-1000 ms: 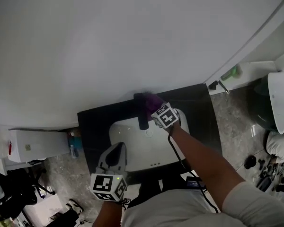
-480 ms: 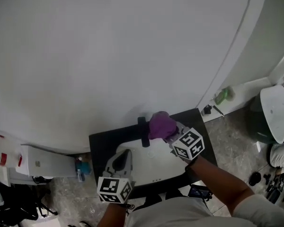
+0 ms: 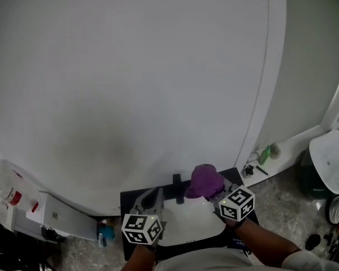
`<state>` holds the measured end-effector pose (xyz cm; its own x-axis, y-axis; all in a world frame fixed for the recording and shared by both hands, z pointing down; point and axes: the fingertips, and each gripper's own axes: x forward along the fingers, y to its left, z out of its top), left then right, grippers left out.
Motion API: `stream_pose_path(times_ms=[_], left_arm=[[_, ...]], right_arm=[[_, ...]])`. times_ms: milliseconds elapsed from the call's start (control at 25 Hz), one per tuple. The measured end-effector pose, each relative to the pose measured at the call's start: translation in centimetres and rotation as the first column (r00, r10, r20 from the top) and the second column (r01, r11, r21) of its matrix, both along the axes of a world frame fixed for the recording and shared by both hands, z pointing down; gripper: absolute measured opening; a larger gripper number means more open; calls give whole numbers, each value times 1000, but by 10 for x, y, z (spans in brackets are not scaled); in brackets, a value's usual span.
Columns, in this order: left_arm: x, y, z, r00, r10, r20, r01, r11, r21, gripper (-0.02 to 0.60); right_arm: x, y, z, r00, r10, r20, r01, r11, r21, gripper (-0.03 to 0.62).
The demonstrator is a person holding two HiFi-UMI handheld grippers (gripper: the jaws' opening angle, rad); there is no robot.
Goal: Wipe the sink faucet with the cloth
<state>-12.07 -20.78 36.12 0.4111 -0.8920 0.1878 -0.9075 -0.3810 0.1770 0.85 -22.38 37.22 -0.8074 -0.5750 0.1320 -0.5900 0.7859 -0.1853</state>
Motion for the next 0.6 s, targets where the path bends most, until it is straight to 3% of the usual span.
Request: stream_pose_path(times_ms=[600], left_arm=[[2, -2, -4, 998, -11, -62, 11, 1000, 5, 6]], right_arm=[[-13, 5, -23, 1000, -24, -11, 25, 999, 37, 48]])
